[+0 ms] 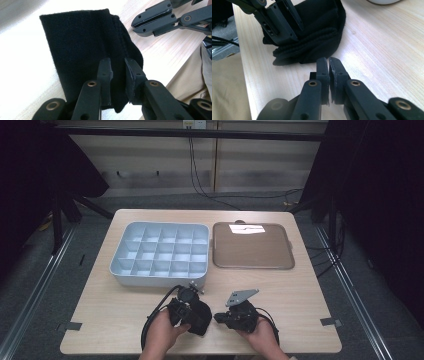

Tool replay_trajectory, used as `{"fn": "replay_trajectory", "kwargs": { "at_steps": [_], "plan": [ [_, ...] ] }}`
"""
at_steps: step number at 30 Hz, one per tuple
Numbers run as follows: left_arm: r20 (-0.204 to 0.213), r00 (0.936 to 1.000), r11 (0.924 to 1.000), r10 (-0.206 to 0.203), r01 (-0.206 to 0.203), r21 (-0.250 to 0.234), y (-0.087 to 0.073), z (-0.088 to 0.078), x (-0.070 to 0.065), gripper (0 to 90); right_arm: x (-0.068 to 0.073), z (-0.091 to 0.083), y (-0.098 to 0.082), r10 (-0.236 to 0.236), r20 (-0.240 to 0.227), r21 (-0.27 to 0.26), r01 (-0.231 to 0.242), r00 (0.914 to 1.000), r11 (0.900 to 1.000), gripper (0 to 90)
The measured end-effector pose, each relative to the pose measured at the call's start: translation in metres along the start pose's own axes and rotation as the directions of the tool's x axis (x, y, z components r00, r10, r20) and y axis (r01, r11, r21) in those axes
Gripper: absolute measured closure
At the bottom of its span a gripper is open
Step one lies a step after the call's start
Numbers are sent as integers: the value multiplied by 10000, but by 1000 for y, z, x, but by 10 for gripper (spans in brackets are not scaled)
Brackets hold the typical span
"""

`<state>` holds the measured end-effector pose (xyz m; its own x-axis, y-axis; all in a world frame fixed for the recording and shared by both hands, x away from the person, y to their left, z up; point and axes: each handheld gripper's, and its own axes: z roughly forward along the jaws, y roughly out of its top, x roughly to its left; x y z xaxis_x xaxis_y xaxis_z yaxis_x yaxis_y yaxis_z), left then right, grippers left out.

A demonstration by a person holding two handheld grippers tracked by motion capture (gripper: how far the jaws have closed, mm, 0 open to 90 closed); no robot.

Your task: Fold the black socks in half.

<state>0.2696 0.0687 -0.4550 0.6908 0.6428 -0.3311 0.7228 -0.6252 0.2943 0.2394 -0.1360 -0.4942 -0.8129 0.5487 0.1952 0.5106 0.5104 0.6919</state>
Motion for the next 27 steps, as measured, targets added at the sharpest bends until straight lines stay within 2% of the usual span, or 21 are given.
{"fn": "replay_trajectory", "kwargs": {
  "at_steps": [4,7,9,13,17,27],
  "plan": [
    [-24,10000,10000,25,-26,-72,-1,0,-1,750,-1,-2,0,19,59,-29,-19,10000,10000,858],
    [67,10000,10000,-7,8,-80,-2,0,-2,701,-2,-3,-1,18,134,-21,-17,9999,10000,858],
    [48,9999,9999,-112,112,-24,-1,-1,0,745,-3,-2,-1,29,120,-4,-29,9999,10000,857],
    [422,9987,9996,-282,283,-36,-1,-1,4,745,-2,-2,-1,39,147,58,-40,9999,10000,857],
    [545,9984,9998,-168,161,131,0,-3,4,722,-2,-1,-1,46,113,89,-47,9999,9999,857],
    [356,9993,9997,-103,95,206,4,-12,1,709,-2,-1,-1,51,94,89,-51,9999,9999,857]
  ]
}}
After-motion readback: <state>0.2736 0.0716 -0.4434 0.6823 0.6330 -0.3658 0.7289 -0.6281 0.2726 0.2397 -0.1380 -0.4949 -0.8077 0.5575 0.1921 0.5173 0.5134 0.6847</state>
